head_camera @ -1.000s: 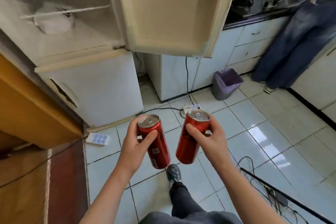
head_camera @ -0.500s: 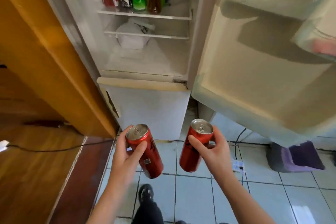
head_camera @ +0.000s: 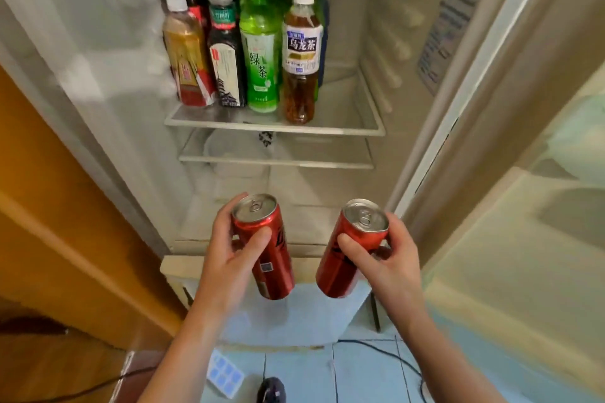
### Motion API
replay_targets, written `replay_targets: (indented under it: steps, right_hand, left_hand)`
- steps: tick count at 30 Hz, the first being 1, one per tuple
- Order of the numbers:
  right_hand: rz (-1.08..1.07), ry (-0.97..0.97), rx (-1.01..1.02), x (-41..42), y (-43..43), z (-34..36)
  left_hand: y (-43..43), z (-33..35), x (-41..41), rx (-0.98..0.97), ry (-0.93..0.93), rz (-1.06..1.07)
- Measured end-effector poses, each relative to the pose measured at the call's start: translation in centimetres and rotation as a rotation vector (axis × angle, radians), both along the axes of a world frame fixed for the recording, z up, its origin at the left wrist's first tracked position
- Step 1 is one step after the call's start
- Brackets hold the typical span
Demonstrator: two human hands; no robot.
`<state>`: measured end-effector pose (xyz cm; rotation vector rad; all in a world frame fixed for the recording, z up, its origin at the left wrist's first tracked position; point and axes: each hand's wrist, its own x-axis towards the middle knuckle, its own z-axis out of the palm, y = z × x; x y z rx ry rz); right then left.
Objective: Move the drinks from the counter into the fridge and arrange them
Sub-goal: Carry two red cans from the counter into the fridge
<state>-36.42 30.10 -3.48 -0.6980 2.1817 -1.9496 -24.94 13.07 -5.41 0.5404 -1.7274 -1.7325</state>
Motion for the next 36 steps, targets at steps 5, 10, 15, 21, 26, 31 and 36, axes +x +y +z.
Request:
replay_targets:
  steps: [5, 10, 15, 21, 26, 31, 36]
  right_hand:
    - [-0.091, 0.112, -0.130, -4.7, -5.6, 4.0]
    - [-0.172, 0.206, -0.201, -9.3, -8.7, 7.2]
    - [-0.223, 0.261, -0.175, -13.3, -10.6, 9.8]
    - [-0.367, 0.177, -0.123, -16.3, -11.9, 9.3]
    - [-0.418, 0.190, -0.131, -16.2, -11.9, 7.8]
    - [-0.382, 0.140, -0.194, -16.2, -11.9, 7.3]
    - [-0.352, 0.166, -0.177, -16.6, -11.5, 7.3]
  left_hand:
    - [-5.1, 4.6, -7.1, -0.131, 0.075, -0.113]
    - [-6.0, 8.3, -13.5, -0.263, 0.130, -0.142]
    - [-5.5, 11.2, -19.0, -0.365, 0.160, -0.129]
    - [-5.8, 12.2, -24.4, -0.360, 0.053, -0.116]
    - [-5.4, 11.4, -27.8, -0.236, 0.053, -0.158]
    - [-5.4, 10.7, -30.8, -0.200, 0.040, -0.182]
    - [-6.2, 11.1, -32.9, -0.245, 0.010, -0.198]
